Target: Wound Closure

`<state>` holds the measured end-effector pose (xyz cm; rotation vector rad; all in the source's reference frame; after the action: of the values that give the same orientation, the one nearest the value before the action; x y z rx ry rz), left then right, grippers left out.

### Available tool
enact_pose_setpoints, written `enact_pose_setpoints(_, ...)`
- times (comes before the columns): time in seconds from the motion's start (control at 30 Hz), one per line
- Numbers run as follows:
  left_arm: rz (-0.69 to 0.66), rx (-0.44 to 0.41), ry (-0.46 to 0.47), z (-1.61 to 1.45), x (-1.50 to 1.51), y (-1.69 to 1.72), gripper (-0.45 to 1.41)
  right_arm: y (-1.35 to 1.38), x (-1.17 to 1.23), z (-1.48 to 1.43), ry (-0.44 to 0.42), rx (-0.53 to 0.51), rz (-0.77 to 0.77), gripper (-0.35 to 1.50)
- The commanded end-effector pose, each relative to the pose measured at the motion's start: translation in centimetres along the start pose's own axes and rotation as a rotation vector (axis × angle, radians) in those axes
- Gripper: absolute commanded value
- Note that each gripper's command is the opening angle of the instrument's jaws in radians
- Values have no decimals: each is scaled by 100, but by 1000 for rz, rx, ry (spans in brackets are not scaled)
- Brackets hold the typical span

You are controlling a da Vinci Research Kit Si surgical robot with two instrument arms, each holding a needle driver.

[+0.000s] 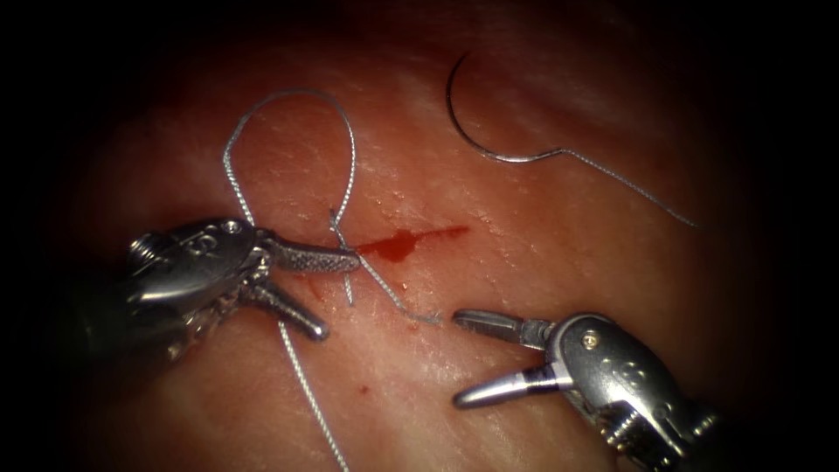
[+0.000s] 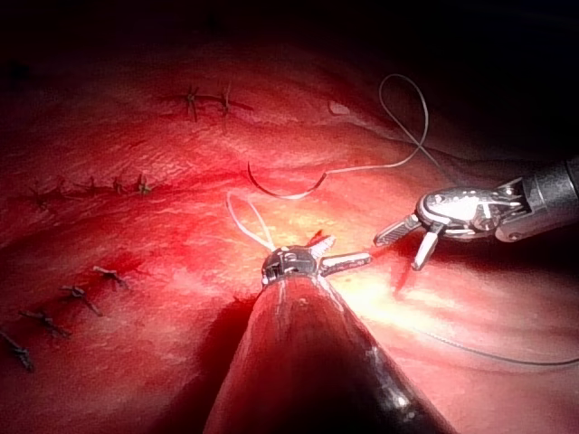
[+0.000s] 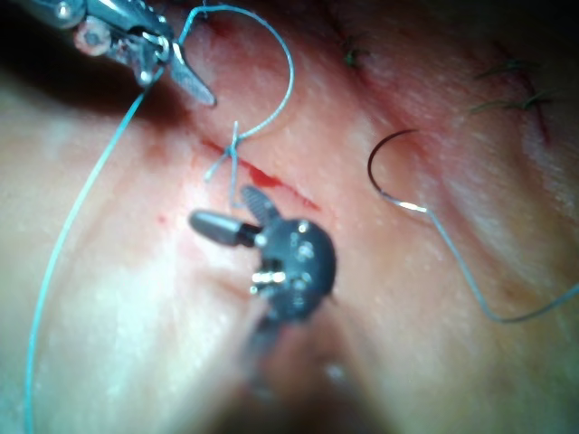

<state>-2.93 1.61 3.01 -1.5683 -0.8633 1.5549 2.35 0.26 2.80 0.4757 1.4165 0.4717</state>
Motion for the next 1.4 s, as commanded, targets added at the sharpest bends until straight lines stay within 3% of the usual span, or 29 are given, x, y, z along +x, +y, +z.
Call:
enact_pose_setpoints(0.03, 27, 18, 2, 10, -4, -8, 52, 6, -1, 5, 2, 3, -3, 131)
enact_pose_setpoints(0.17, 156, 101, 21, 27, -16, -19, 56, 7, -1, 0, 0, -3, -2, 130)
enact_pose_setpoints(0.33, 223, 195, 7, 47, -37, -40, 54, 9, 0, -12, -5, -35, -1, 130)
enact_pose_setpoints(0.53, 381, 348, -200, 56, -57, -62, 54, 10, -1, -20, -18, -54, 0, 130)
enact_pose_setpoints(0.67, 424, 391, -262, 51, -62, -62, 52, 9, -1, -21, -18, -53, -1, 130)
enact_pose_setpoints(1.07, 528, 396, -430, 54, -70, -27, 46, 12, -1, -18, -18, -58, 0, 130)
enact_pose_setpoints(1.4, 554, 393, -453, 68, -72, -35, 39, 12, -1, -10, -17, -61, 0, 128)
